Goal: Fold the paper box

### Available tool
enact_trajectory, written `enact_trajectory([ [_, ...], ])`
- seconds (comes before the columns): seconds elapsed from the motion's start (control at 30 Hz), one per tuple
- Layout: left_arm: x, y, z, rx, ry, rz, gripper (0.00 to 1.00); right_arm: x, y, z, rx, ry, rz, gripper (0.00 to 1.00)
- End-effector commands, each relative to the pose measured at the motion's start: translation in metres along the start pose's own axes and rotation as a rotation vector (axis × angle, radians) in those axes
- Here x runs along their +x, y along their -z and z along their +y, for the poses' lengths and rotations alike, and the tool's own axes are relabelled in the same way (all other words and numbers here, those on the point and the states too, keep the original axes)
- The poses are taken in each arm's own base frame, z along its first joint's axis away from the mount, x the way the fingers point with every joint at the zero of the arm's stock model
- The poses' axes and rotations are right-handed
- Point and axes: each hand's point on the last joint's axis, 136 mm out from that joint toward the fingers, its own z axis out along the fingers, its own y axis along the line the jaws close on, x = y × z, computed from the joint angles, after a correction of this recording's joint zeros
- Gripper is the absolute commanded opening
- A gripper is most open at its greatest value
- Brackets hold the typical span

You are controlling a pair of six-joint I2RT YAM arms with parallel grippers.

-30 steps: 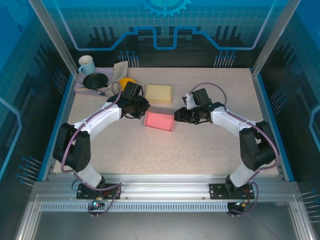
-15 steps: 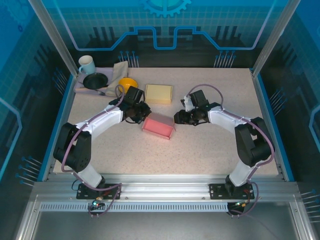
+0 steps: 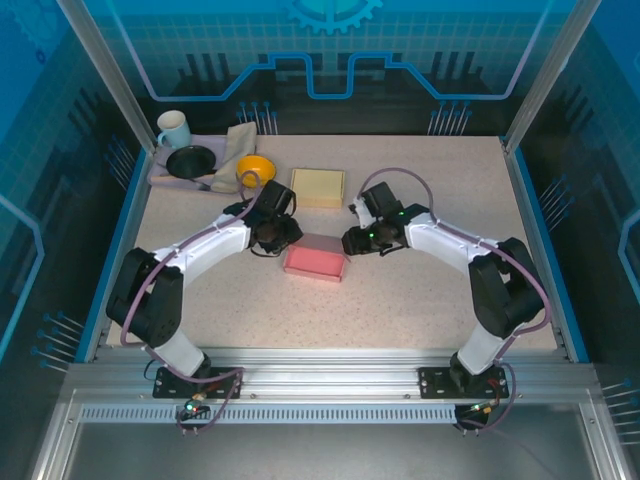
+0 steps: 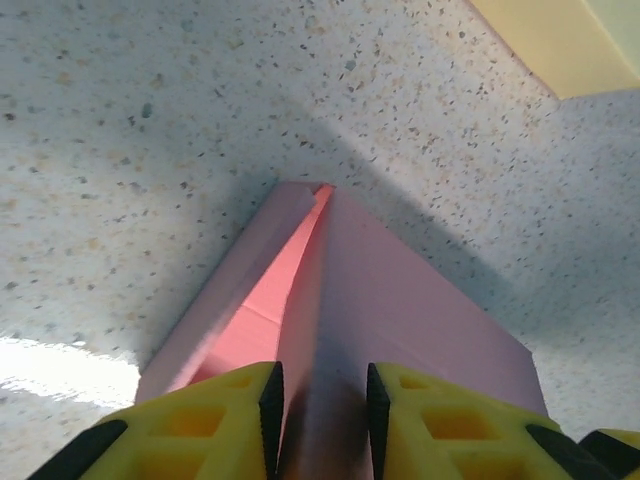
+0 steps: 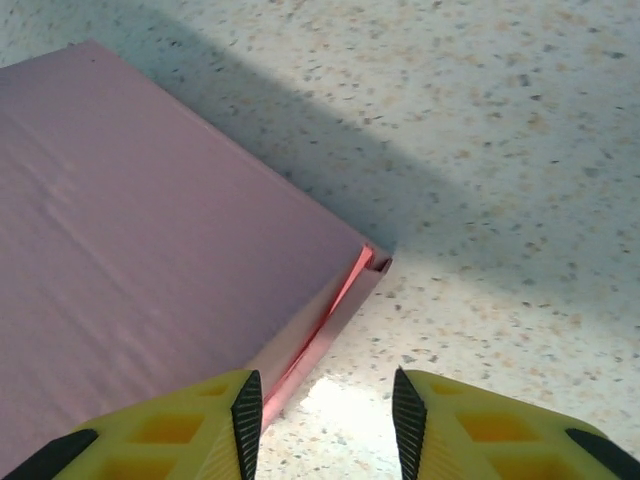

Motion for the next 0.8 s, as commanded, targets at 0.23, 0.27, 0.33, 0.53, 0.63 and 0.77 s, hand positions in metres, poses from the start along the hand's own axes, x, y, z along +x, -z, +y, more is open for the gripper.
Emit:
enact_trajectory([
  [0.23,0.008,0.011,0.029,-0.101,-0.090,-0.051,0.34,-0.015,0.036,0.002,0.151,0.002,-0.146,0.42],
  [0.27,0.009,0.012,0.030,-0.110,-0.098,-0.057,0.35,-0.015,0.039,0.005,0.148,0.008,-0.152,0.42],
  [0.33,0.011,0.012,0.036,-0.129,-0.109,-0.065,0.39,-0.014,0.043,0.013,0.138,0.015,-0.151,0.43],
  [0.53,0.020,0.009,0.045,-0.135,-0.092,-0.053,0.41,-0.004,0.032,0.030,0.109,-0.001,-0.120,0.43],
  [0.63,0.023,0.007,0.050,-0.145,-0.094,-0.046,0.42,0.007,0.018,0.034,0.116,0.002,-0.087,0.43],
  [0.77,0.026,0.008,0.057,-0.159,-0.102,-0.050,0.51,0.021,-0.002,0.038,0.105,-0.009,-0.032,0.44],
])
